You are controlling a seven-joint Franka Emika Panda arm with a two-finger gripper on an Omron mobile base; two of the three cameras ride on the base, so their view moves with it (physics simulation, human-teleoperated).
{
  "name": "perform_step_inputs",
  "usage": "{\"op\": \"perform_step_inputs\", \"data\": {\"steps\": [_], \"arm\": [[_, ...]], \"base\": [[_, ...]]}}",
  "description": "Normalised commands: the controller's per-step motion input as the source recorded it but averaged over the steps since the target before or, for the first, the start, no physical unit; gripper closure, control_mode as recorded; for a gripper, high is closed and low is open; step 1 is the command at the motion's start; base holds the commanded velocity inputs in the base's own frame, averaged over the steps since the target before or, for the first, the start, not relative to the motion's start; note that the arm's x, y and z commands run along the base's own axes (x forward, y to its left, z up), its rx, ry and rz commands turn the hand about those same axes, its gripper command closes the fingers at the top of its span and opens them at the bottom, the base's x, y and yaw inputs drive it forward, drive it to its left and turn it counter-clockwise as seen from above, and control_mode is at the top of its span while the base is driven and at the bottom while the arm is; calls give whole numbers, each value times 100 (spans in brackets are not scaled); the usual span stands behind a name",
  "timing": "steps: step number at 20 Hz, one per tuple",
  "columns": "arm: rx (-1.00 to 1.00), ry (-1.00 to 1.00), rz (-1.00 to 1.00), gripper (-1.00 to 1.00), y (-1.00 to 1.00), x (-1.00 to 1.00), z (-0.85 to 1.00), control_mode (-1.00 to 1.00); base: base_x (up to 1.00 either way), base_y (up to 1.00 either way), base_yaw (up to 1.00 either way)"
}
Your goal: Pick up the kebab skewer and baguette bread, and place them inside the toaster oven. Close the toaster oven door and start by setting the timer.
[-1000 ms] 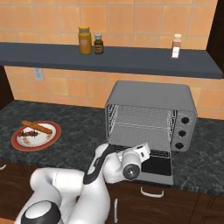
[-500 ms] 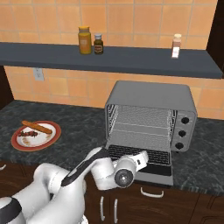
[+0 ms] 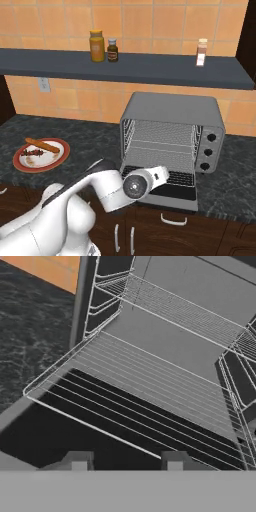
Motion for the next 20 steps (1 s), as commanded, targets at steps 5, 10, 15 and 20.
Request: {"op": "perform_step_inputs", "data": {"steps": [5, 10, 15, 20], "arm": [[5, 49, -3, -100, 76, -28, 68, -100], [5, 22, 0, -100, 93, -24, 48, -100], [0, 12, 0, -100, 100, -10, 1, -100], [2, 7, 0, -100, 100, 5, 0, -100]], "base": [[0, 0, 0], [0, 0, 0], [0, 0, 0], [0, 0, 0]]}}
